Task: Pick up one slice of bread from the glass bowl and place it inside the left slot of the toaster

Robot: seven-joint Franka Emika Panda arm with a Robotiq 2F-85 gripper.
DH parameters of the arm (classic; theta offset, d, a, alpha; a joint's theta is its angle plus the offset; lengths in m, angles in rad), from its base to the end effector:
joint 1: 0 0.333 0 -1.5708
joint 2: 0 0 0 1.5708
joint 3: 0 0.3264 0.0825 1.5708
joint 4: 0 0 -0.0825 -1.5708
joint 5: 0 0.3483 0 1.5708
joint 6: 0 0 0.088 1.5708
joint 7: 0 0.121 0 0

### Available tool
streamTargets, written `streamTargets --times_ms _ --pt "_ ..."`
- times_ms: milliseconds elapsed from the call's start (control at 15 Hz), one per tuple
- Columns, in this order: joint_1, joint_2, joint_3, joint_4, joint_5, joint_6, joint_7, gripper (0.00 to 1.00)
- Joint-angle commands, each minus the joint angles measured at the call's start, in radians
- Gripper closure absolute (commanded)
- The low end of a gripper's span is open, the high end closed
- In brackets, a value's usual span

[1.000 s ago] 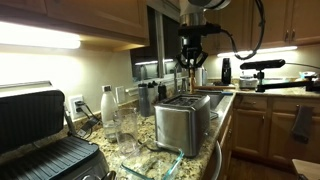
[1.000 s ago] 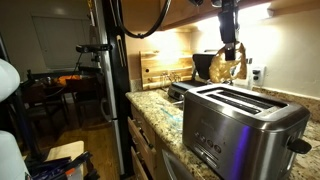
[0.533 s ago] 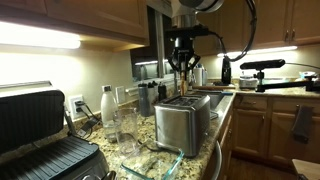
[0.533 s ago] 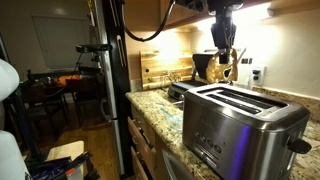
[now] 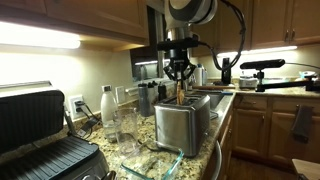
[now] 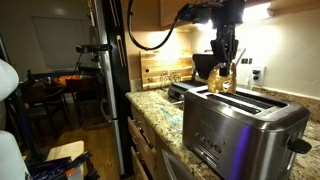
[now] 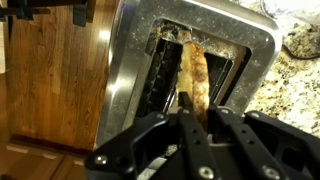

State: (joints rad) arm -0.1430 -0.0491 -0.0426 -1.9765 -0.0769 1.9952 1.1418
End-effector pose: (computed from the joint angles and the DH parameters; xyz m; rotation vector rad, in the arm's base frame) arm 0.5076 -0.1014 0.5042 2.4762 -1.8787 0.1430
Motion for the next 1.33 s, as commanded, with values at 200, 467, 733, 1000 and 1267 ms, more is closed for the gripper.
streamTargets --times_ms 200,467,733,1000,1267 --pt "0.002 -0.008 -0.037 0.021 0.004 -0.039 0.057 0.90" --pt "0.001 -0.002 -0.051 0.038 0.006 -0.092 0.048 0.90" --pt "0.004 0.008 -0.052 0.062 0.008 -0.159 0.044 0.91" --pt "0.007 0.014 -0.050 0.071 0.005 -0.171 0.051 0.91" --pt "0.008 0.021 -0.050 0.064 0.007 -0.153 0.052 0.91"
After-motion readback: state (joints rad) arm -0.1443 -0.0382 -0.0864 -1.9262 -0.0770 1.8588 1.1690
